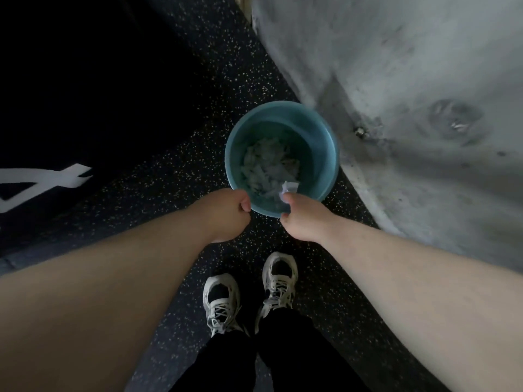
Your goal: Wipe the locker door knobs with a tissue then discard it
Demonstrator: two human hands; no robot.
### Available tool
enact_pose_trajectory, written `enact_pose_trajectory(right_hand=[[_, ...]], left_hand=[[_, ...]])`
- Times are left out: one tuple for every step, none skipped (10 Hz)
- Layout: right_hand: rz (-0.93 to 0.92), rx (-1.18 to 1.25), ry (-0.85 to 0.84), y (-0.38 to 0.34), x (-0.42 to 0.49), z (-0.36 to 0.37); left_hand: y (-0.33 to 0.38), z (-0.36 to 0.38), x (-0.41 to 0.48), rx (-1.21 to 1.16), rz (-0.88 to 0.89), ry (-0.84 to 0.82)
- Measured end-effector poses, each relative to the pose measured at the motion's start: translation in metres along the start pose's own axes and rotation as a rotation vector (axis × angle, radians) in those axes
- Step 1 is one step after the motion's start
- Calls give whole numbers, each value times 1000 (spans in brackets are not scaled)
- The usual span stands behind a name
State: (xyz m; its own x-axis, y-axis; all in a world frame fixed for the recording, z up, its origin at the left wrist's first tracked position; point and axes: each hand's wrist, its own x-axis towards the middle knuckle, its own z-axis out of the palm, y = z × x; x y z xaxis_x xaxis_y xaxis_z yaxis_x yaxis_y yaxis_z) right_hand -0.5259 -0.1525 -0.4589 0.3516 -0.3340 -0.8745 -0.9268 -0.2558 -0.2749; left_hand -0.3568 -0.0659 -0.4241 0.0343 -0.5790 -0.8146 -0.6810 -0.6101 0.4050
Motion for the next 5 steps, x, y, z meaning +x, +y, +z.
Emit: enact_pose_trajectory(right_hand=[[31,-100,-22,1,16,5],[113,-151,-8,3,24,7],[145,-142,45,8,24,6],[136,-112,77,15,20,5],[119,-80,131,19,8,-4]], left_hand=[[-1,2,11,-7,-1,28],[-4,7,18,4,0,28],[-4,10,20,-3,11,22],[-3,14,22,-5,10,8],[5,11,17,0,25,14]])
